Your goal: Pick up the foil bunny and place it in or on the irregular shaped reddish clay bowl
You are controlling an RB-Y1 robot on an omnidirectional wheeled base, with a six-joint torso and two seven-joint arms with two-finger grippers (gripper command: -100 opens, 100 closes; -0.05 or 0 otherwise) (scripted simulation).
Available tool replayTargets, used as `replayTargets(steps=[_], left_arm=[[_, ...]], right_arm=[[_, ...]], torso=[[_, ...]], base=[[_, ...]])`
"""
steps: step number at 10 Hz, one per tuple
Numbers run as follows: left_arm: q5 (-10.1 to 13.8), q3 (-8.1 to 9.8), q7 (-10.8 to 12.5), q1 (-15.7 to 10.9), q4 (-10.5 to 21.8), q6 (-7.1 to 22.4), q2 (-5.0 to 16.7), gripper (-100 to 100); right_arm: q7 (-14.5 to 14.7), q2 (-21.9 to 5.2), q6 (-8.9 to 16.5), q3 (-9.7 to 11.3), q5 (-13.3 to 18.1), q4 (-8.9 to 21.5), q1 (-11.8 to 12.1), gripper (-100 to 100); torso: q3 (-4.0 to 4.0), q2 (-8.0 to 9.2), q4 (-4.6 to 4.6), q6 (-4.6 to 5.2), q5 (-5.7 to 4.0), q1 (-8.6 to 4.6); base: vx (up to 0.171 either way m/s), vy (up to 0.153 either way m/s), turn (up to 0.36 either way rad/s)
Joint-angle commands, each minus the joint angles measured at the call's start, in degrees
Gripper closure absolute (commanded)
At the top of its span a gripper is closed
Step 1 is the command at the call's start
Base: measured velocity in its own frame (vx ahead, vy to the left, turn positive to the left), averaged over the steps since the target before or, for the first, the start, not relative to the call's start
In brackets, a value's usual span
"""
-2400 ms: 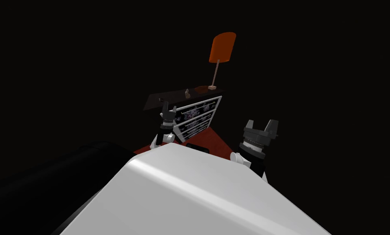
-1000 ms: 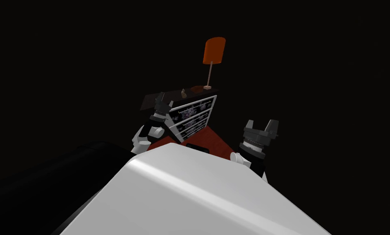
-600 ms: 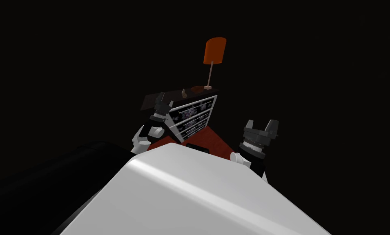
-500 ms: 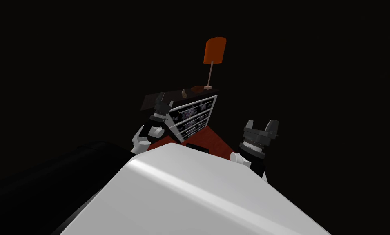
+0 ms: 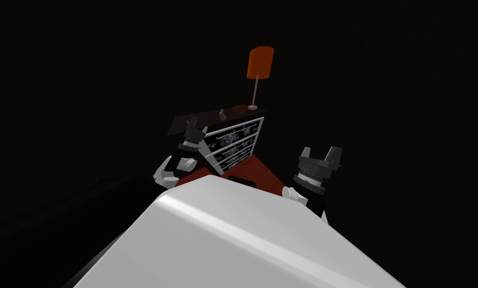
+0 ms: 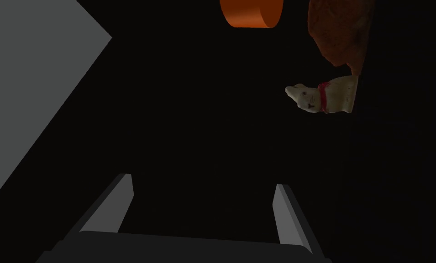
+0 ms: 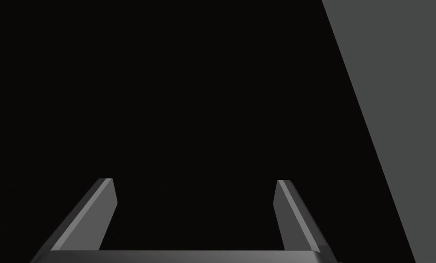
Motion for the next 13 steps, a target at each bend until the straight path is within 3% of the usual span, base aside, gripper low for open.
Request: replayTargets(steps=[1, 2, 3, 6, 7, 9, 10, 11, 12, 13], left_arm=[[-1.0, 2.57, 1.3, 2.6, 0.5, -0.6, 0.0, -100], [-1.8, 4.16, 2.1, 4.0, 1.0, -1.1, -0.1, -100], [-1.8, 4.37, 2.1, 4.6, 1.0, -1.1, -0.1, -100], [-4.3, 10.03, 5.1, 10.4, 2.5, -2.8, -0.2, -100], [-4.3, 10.50, 5.1, 11.1, 2.5, -2.8, -0.2, -100], [-6.1, 14.22, 7.3, 15.3, 3.6, -4.1, -0.2, -100], [-6.1, 15.01, 7.3, 15.8, 3.6, -4.1, -0.2, -100], [-7.1, 16.95, 8.4, 18.0, 4.2, -4.8, -0.2, -100], [-7.1, 17.36, 8.4, 18.3, 4.2, -4.8, -0.2, -100], [-8.1, 19.44, 9.5, 20.7, 4.8, -5.5, -0.2, -100]], right_arm=[[0.0, 0.0, 0.0, 0.0, 0.0, 0.0, 0.0, 0], [0.0, 0.0, 0.0, 0.0, 0.0, 0.0, 0.0, 0], [0.0, 0.0, 0.0, 0.0, 0.0, 0.0, 0.0, 0], [0.0, 0.0, 0.0, 0.0, 0.0, 0.0, 0.0, 0], [0.0, 0.0, 0.0, 0.0, 0.0, 0.0, 0.0, 0], [0.0, 0.0, 0.0, 0.0, 0.0, 0.0, 0.0, 0], [0.0, 0.0, 0.0, 0.0, 0.0, 0.0, 0.0, 0], [0.0, 0.0, 0.0, 0.0, 0.0, 0.0, 0.0, 0], [0.0, 0.0, 0.0, 0.0, 0.0, 0.0, 0.0, 0], [0.0, 0.0, 0.0, 0.0, 0.0, 0.0, 0.0, 0]], torso=[[0.00, 0.00, 0.00, 0.00, 0.00, 0.00], [0.00, 0.00, 0.00, 0.00, -0.02, -0.09], [0.00, 0.01, 0.00, 0.00, -0.04, -0.14], [0.04, 0.06, 0.02, 0.00, -0.02, -0.07], [0.00, 0.00, 0.00, 0.01, -0.05, -0.23], [0.08, 0.14, 0.03, 0.00, -0.03, -0.11], [0.06, 0.10, 0.03, 0.01, -0.05, -0.17], [0.04, 0.07, 0.02, 0.01, -0.04, -0.07], [0.04, 0.06, 0.02, 0.01, -0.03, -0.10], [0.04, 0.08, 0.02, 0.01, -0.03, -0.02]], base=[[0.033, -0.117, -0.020], [0.034, -0.129, -0.021], [0.026, -0.083, 0.001], [0.030, -0.116, -0.023], [0.023, -0.121, 0.000], [0.005, -0.123, -0.026], [0.025, -0.098, -0.002], [0.027, -0.110, -0.031], [0.017, -0.090, -0.002], [0.030, -0.085, -0.018]])
